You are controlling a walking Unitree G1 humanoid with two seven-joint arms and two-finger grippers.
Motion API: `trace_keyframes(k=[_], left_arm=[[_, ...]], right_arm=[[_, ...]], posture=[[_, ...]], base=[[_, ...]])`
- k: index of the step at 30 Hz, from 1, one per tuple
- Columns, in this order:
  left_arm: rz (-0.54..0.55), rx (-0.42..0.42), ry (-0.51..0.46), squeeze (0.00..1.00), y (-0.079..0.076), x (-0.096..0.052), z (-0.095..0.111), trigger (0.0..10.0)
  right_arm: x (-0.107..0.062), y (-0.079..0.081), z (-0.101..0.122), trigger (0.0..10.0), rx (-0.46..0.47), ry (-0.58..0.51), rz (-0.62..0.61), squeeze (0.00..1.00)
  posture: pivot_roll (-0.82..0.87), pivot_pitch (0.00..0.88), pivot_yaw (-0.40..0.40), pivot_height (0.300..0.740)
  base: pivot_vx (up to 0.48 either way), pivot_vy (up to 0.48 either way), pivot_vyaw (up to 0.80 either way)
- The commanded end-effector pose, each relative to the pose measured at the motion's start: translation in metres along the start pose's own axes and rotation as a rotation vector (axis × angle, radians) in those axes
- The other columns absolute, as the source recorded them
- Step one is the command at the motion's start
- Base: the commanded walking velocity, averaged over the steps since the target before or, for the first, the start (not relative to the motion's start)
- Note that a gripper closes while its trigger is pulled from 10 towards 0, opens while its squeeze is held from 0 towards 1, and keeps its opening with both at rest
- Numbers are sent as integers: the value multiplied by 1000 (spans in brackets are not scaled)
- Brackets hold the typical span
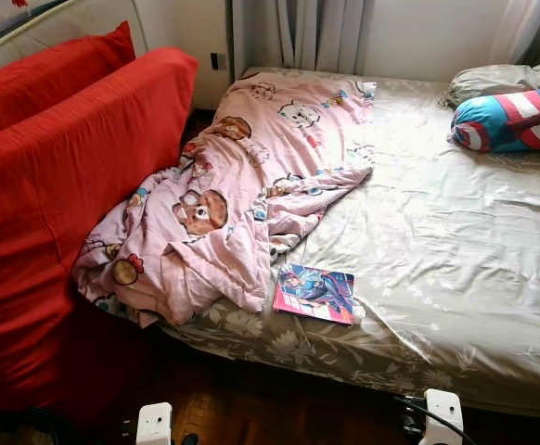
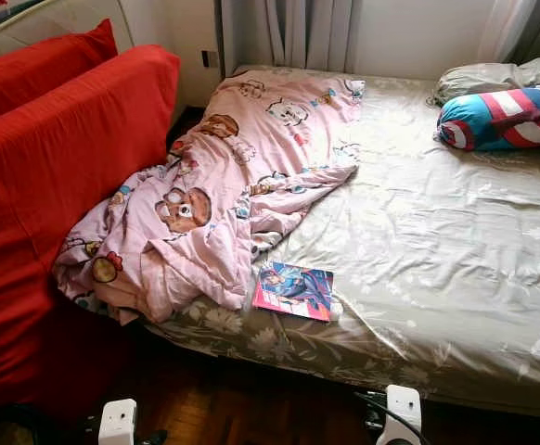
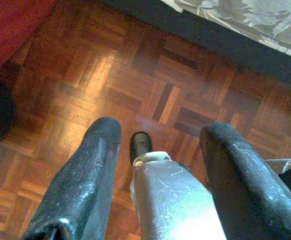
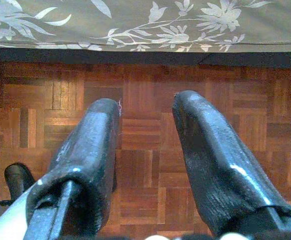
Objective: Clean up the room
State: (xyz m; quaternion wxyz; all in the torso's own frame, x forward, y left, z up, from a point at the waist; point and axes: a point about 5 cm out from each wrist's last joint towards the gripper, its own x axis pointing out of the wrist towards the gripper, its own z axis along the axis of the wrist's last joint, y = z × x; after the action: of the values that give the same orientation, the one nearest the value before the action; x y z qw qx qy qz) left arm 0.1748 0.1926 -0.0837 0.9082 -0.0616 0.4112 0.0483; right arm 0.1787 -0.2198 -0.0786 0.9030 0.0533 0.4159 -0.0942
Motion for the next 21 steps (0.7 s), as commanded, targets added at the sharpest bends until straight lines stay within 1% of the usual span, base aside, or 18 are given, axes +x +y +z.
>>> trace_keyframes(k=[1, 7, 21], left_arm=[[129, -42, 44, 0, 35, -2, 8, 10000], [127, -48, 44, 0, 35, -2, 7, 10000], [125, -51, 43, 0, 35, -2, 6, 10000]], right_arm=[[7, -6, 29, 10000, -50, 29, 47, 0], [7, -6, 28, 10000, -54, 31, 47, 0], [7, -6, 27, 10000, -59, 32, 52, 0]], posture=[[9, 0, -16, 740], [10, 0, -16, 740], [9, 0, -17, 740]], base=[[0, 0, 0], [0, 0, 0], [290, 0, 0]])
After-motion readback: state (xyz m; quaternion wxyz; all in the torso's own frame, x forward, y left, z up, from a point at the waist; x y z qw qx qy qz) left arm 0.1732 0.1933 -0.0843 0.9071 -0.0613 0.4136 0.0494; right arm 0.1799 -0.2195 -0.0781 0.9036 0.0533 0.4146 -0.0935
